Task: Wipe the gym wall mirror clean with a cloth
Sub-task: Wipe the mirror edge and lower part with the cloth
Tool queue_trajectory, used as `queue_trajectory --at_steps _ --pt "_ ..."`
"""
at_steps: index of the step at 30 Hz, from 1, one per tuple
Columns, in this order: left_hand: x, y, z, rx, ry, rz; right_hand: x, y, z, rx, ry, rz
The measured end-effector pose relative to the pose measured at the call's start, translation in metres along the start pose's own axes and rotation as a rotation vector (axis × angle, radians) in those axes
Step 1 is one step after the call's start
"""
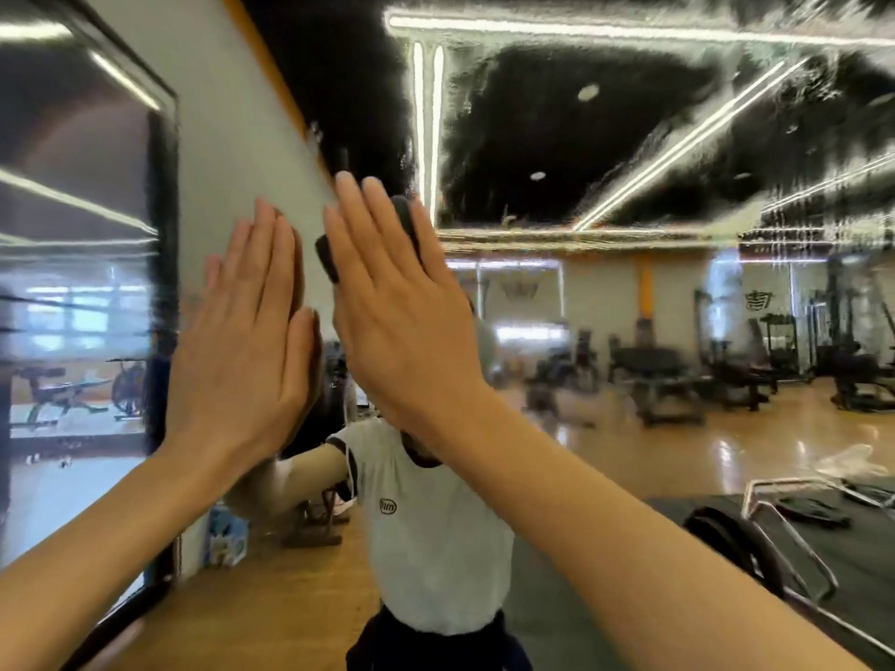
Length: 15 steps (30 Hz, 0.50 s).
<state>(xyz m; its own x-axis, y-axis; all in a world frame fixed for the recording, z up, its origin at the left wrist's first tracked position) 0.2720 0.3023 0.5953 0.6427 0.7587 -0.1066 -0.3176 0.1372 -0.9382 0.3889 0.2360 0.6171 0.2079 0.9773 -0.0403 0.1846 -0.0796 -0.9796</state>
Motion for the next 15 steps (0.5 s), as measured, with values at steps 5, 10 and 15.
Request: queue_trajectory --at_steps 5,10,15 --pt "0.003 0.000 0.002 0.017 0.006 -0.007 -0.023 0.006 -0.100 0.159 -0.036 -0.041" --pt "0.002 0.001 0.000 0.022 0.024 -0.031 -0.044 0.019 -0.162 0.647 0.025 -0.135" --pt "0.002 0.001 0.000 0.023 0.031 -0.039 -0.003 -0.030 -0.008 0.221 -0.053 -0.146"
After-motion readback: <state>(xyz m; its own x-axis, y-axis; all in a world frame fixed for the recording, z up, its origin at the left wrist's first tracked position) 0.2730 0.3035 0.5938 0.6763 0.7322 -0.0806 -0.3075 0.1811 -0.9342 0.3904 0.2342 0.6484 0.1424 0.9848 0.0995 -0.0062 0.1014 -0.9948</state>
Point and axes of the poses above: each hand's wrist, its own y-axis away from the middle knuckle, its own x-axis out of the palm, z = x × y, the point moved 3 cm from there along -y, towards the middle knuckle, and after that the axes turned 10 degrees about x, right-handed, at the moved point
